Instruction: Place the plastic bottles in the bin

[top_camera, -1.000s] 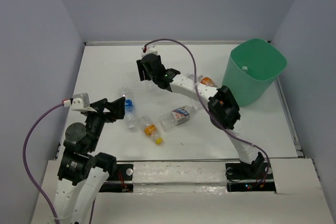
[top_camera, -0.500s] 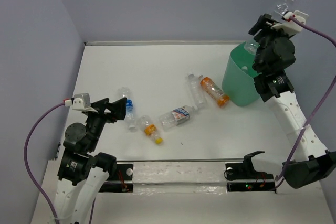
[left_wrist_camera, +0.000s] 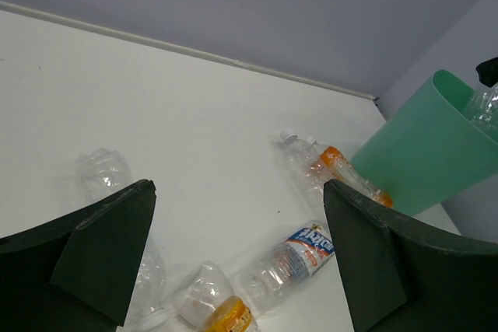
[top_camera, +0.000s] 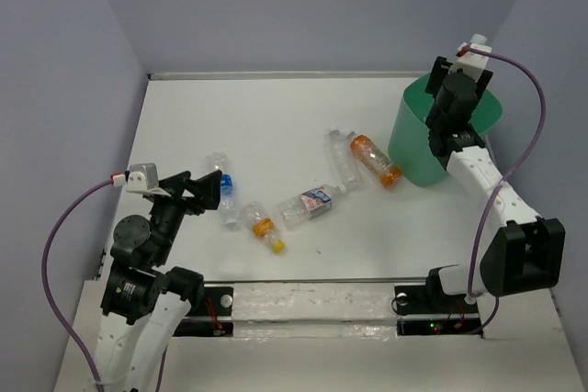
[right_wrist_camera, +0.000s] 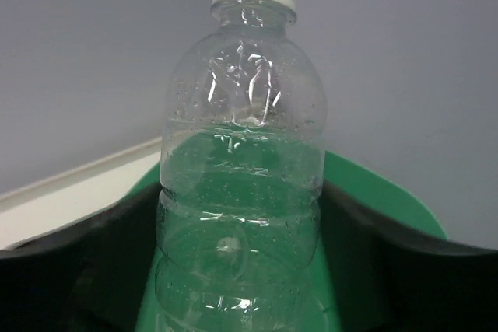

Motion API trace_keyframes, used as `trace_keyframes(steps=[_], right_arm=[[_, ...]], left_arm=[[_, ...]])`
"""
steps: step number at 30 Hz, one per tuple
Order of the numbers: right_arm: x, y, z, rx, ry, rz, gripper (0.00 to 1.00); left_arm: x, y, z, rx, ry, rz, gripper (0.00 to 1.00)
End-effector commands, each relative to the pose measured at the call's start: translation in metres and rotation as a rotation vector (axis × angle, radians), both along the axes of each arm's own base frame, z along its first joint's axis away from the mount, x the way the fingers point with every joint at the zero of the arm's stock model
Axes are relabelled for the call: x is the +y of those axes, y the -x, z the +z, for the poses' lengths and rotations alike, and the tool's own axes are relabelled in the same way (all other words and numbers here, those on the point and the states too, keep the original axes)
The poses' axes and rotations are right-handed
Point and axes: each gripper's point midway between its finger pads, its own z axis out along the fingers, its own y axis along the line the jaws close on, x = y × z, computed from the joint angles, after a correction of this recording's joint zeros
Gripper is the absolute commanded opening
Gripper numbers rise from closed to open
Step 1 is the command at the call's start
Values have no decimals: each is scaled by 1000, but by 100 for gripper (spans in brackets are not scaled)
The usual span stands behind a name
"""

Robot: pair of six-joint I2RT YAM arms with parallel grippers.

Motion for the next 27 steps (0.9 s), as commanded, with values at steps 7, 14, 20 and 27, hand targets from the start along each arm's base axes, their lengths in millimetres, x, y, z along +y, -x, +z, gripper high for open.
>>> trace_keyframes(steps=[7, 14, 20, 27], right_arm=[[19, 25, 65, -174, -199, 125, 100], [153, 34, 47, 16, -119, 557, 90], [234, 47, -29, 321, -155, 739, 73], [250, 49, -122, 576, -226, 707, 71]], left_arm=[[-2, 0, 15, -52, -3, -11, 99], [0, -4, 13, -42, -6, -1, 99], [1, -4, 13, -41, -3, 7, 99], [1, -5, 12, -38, -6, 5, 99]])
